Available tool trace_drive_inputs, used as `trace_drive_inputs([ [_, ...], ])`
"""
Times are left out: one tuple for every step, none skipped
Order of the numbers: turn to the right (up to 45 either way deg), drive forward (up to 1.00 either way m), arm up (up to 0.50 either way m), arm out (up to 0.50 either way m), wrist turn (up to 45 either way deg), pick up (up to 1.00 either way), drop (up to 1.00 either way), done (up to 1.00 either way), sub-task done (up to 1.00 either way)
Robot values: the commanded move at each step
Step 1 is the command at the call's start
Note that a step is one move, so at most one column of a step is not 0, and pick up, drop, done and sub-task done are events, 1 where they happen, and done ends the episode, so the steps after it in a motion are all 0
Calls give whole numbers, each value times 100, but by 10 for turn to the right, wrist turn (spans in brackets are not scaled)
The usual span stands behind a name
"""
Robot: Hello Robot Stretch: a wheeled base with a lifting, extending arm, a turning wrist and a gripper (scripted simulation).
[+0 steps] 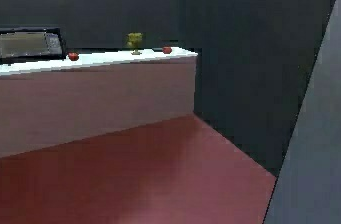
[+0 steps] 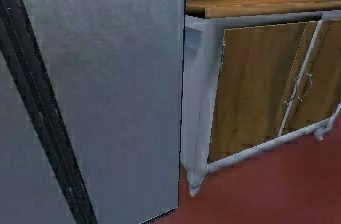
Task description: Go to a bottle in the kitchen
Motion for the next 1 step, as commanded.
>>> trace_drive_inputs([
  [-450, 0, 0, 0, 0, 0, 0, 0, 0],
])
